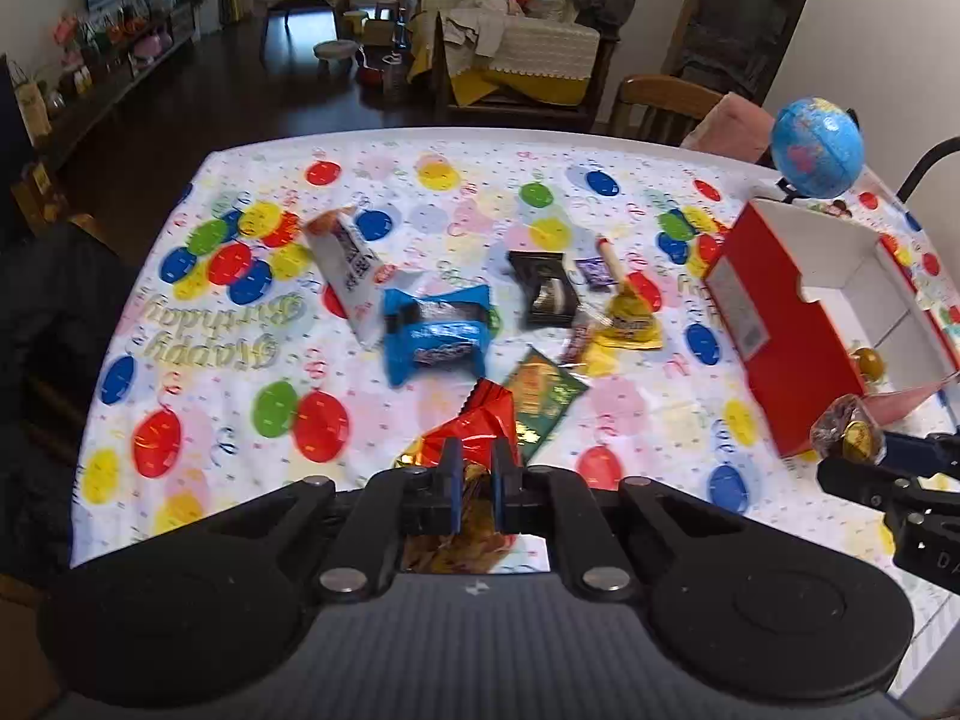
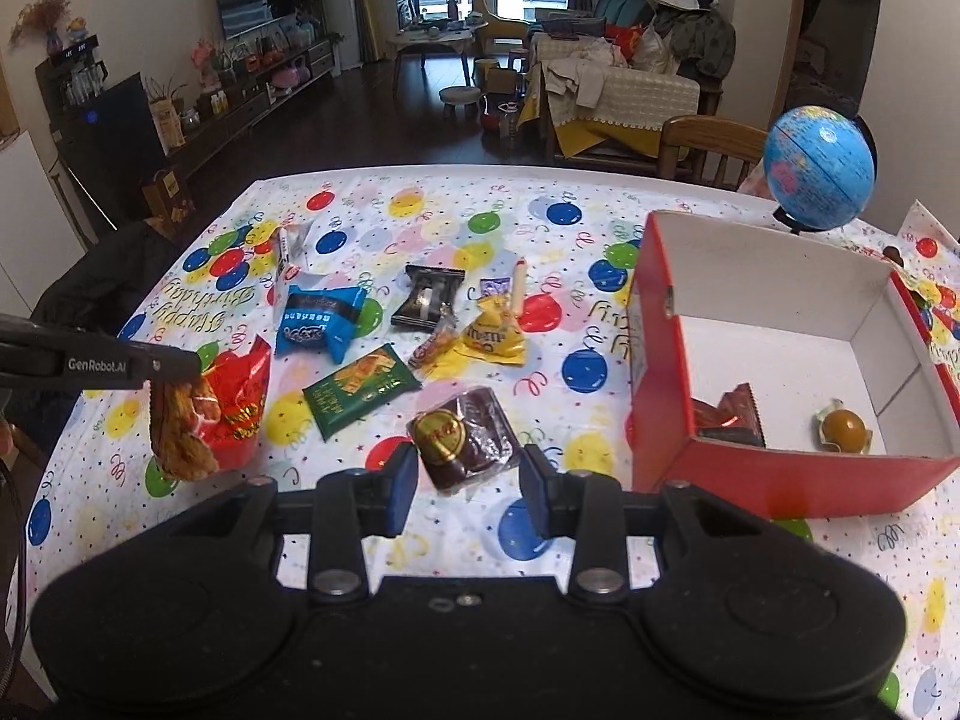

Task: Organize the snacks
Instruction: 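Drop the chip bag into the red box with left tool while right drops chocolate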

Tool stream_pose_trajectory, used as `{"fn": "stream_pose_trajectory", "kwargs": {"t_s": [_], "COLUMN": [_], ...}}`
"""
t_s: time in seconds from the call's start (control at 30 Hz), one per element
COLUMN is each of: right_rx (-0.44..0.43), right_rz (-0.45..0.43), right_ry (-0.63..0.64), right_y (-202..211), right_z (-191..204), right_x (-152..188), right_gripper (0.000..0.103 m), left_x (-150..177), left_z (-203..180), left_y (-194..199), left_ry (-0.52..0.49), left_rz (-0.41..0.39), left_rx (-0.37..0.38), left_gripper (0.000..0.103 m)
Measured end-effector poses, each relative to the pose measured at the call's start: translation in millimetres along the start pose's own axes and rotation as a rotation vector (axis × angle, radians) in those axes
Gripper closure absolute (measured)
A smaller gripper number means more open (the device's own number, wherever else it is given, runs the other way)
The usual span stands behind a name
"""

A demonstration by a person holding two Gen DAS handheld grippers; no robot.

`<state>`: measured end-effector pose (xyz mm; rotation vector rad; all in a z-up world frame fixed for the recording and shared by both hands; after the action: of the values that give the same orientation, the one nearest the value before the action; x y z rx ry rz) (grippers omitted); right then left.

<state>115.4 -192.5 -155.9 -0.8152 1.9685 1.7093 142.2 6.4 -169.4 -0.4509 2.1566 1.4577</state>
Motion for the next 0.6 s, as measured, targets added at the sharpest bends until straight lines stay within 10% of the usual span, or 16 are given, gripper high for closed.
{"fn": "stream_pose_trajectory", "kwargs": {"t_s": [0.43, 0.6], "right_rx": [-0.069, -0.076], "right_rz": [-0.001, 0.009], "right_ry": [-0.010, -0.017], "right_y": [7.7, 8.3], "right_z": [8.2, 12.7], "right_x": [4.3, 7.1], "right_gripper": [0.068, 0.068], "left_x": [17.6, 25.2], "left_z": [0.6, -2.4], "left_y": [12.0, 13.6], "left_ry": [0.029, 0.017], "left_rz": [0.023, 0.018], "left_rx": [0.047, 0.075], "left_gripper": [0.090, 0.031]}}
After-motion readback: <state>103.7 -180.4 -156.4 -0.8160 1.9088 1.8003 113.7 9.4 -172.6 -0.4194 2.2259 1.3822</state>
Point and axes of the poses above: each gripper's, at about its wrist camera, not at the fingertips, and y roughly against the way its jaws point, z to its left, x to its underside, the point moved 10 cm from there along -y, roughly the way its jaws point, and after that the axes turned 13 degrees about x, right-handed, at the moved point
